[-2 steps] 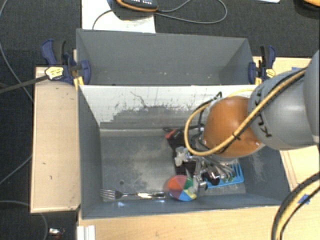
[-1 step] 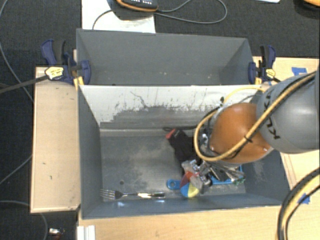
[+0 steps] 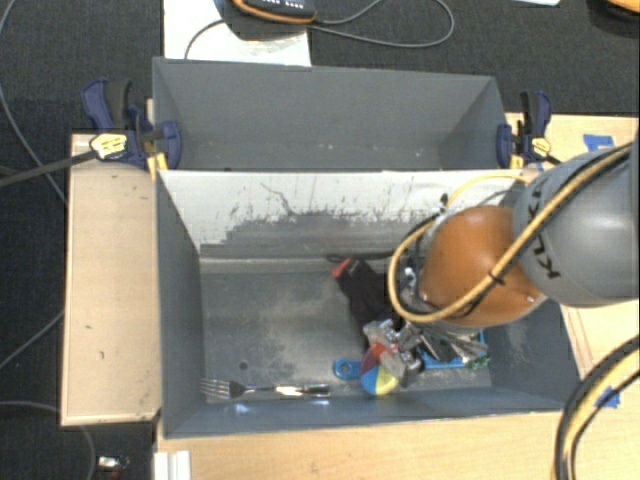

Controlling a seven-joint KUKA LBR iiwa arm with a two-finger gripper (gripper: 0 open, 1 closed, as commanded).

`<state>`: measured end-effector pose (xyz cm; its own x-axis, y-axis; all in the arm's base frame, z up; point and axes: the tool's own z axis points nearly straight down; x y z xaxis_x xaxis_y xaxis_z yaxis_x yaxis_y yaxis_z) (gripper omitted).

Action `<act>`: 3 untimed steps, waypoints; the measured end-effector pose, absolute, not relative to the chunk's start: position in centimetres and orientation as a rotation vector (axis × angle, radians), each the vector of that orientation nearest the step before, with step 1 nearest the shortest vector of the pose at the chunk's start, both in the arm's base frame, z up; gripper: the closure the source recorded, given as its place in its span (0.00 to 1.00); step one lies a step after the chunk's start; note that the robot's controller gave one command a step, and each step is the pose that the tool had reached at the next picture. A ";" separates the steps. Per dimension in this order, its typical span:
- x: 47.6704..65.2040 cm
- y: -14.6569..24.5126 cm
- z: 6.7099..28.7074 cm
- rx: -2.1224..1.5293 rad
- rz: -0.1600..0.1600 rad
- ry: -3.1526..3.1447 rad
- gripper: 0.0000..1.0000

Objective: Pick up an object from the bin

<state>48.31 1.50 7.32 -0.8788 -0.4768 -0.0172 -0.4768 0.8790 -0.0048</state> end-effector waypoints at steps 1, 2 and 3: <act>48.6 0.8 13.0 -0.746 0.003 3.042 1.00; 48.3 1.5 17.1 -0.811 0.002 3.018 1.00; 48.0 1.1 23.6 -0.851 0.003 3.011 1.00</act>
Offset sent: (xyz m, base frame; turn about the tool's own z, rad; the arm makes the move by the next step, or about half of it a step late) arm -0.0016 -0.0003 0.0953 -0.0281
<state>47.99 1.14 23.57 -0.8519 -0.5235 -0.0128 -0.5236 0.8520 -0.0019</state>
